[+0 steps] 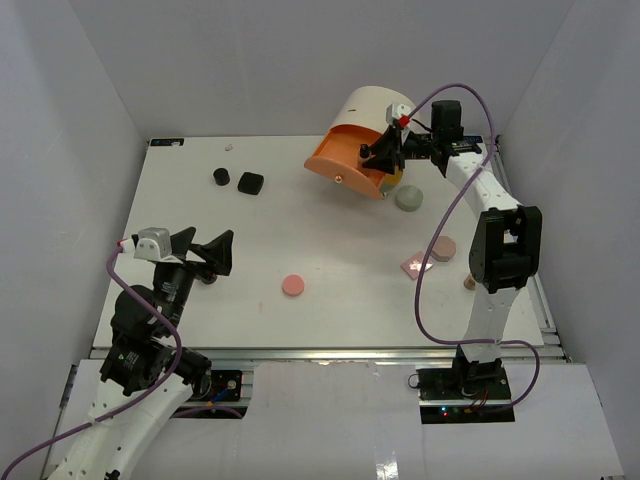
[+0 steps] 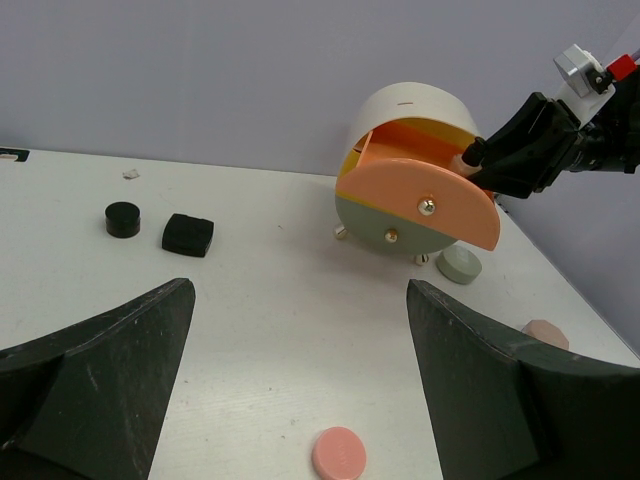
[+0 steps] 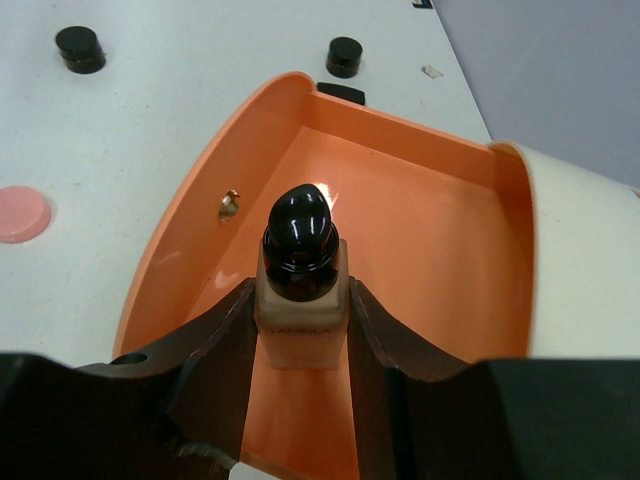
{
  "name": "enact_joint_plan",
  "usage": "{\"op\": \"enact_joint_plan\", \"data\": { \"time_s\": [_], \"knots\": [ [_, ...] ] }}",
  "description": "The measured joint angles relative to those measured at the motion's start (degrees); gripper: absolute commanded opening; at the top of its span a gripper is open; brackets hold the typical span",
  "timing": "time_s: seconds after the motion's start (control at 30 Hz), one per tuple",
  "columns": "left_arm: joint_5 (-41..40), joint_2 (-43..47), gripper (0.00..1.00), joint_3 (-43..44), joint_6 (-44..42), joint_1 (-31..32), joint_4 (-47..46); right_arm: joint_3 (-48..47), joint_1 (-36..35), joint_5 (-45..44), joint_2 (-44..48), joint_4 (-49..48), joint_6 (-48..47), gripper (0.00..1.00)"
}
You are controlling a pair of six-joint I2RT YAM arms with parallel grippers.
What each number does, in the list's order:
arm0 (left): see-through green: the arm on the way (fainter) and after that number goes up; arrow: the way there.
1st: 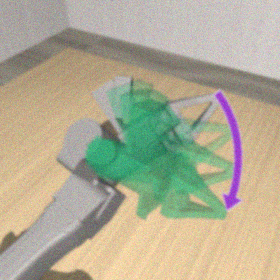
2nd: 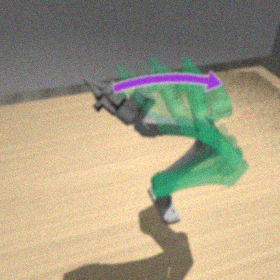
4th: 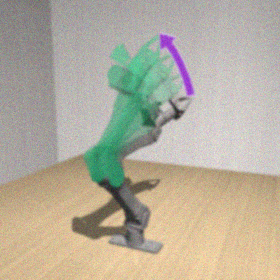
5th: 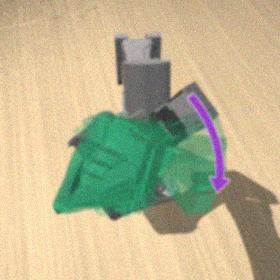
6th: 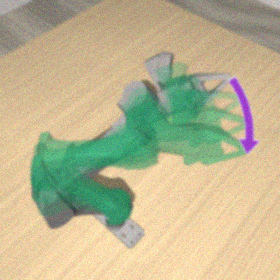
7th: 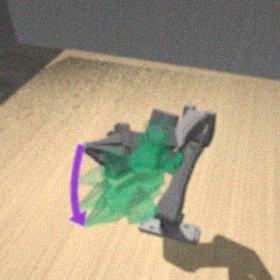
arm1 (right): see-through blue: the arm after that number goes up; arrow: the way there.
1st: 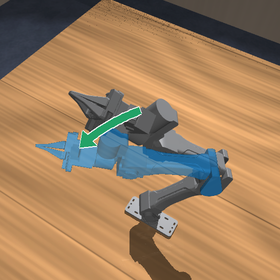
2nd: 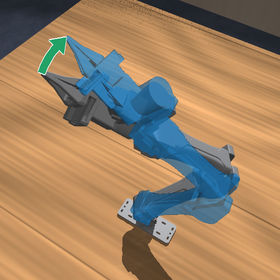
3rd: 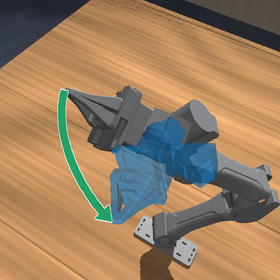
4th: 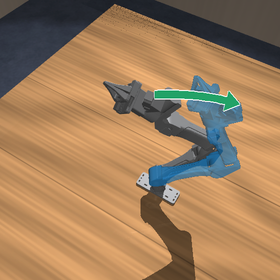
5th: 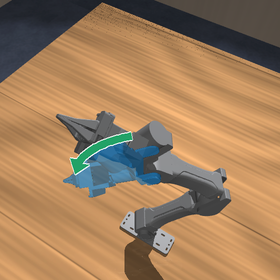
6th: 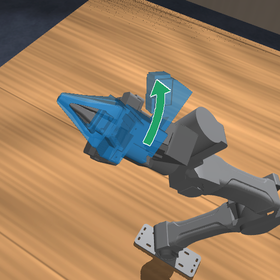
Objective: Organize the makeup
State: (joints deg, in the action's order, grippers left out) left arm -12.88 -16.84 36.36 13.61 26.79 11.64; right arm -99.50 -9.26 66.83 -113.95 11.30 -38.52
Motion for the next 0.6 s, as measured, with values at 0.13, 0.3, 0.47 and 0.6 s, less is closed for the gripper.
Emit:
{"op": "enact_joint_plan", "data": {
  "time_s": [0.13, 0.3, 0.47, 0.6],
  "knots": [
    [0.0, 0.0, 0.98, 0.0, 0.0, 0.0, 0.0, -4.2, -0.2, -4.6, 0.0, 2.9, 1.7, 0.23],
    [0.0, 0.0, 0.98, 0.0, 0.0, 0.0, 0.0, -13.0, -1.3, -11.5, 0.0, 9.5, 2.3, 0.20],
    [0.0, 0.0, 0.98, 0.0, 0.0, 0.0, 0.0, -21.0, -5.1, -22.8, 0.0, 18.4, 0.4, 0.19],
    [0.0, 0.0, 0.98, 0.0, 0.0, 0.0, 0.0, -25.1, -10.5, -35.2, -0.7, 25.6, -2.0, 0.19]
  ]
}}
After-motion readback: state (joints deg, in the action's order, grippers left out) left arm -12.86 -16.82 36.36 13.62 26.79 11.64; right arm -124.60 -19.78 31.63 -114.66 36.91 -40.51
